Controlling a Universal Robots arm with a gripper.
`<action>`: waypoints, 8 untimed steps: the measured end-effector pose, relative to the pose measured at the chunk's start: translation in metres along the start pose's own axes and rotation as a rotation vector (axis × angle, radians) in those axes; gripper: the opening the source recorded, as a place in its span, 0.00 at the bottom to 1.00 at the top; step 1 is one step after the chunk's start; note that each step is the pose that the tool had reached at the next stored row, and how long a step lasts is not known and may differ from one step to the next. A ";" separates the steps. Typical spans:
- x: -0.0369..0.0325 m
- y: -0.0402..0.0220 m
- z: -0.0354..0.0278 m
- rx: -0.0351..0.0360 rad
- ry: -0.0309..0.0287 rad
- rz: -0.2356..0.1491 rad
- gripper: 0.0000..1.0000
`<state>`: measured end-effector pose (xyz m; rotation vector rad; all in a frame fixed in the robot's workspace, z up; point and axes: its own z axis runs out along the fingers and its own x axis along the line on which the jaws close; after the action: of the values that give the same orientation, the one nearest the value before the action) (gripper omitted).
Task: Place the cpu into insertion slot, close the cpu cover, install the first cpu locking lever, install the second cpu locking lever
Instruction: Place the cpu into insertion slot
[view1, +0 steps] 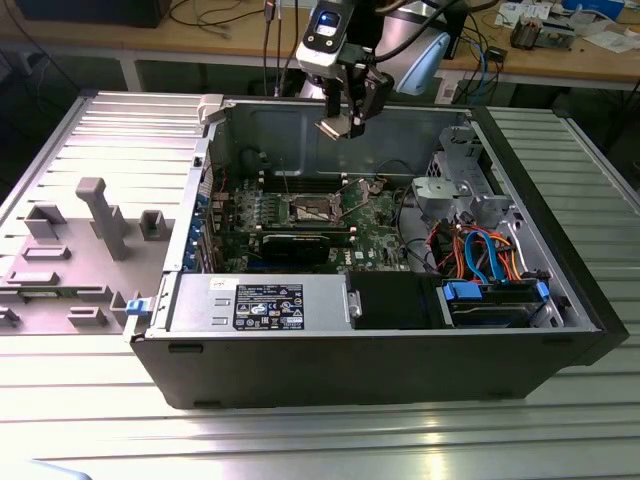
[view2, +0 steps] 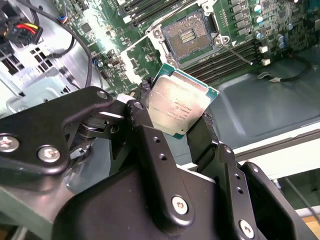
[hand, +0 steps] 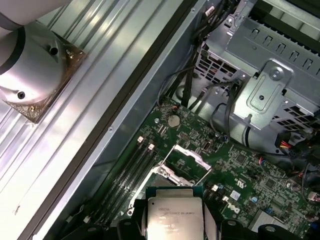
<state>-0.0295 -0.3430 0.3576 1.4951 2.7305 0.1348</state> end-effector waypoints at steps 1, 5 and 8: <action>0.0000 0.0000 0.0003 -0.0002 -0.0008 0.009 0.54; 0.0002 -0.0003 0.0007 -0.0007 -0.0007 0.017 0.54; 0.0002 -0.0003 0.0007 -0.0008 -0.0005 0.017 0.54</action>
<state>-0.0298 -0.3430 0.3569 1.5179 2.7177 0.1358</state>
